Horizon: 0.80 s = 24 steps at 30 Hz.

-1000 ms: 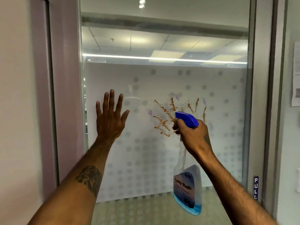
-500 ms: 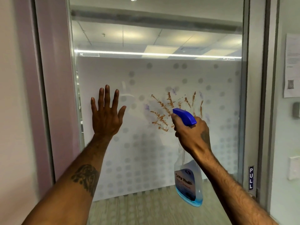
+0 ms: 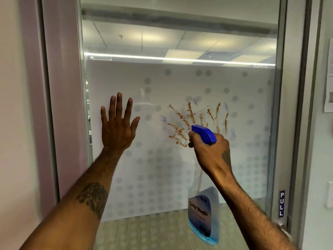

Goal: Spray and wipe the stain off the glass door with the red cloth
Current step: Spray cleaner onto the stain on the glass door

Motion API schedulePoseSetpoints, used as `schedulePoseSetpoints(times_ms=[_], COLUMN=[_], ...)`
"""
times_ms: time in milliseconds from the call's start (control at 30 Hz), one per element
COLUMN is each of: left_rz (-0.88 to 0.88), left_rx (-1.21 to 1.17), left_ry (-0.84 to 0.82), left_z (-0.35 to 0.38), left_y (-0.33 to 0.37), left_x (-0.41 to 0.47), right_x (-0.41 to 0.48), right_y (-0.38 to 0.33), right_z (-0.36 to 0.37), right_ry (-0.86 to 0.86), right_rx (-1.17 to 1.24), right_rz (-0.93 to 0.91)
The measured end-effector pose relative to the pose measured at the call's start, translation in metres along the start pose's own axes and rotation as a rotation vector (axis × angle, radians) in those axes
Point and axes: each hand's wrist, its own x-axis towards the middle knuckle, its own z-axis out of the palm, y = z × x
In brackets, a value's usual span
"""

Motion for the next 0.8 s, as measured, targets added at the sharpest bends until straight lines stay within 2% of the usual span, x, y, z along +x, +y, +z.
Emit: schedulePoseSetpoints(times_ms=[800], left_rz=[0.011], left_rx=[0.042], left_ry=[0.043], left_z=[0.0063], left_y=[-0.0019], left_x=[-0.0006], right_x=[-0.0005], right_y=[0.0026], right_z=[0.0031], right_ry=[0.059], right_rx=[0.063], right_rz=[0.001])
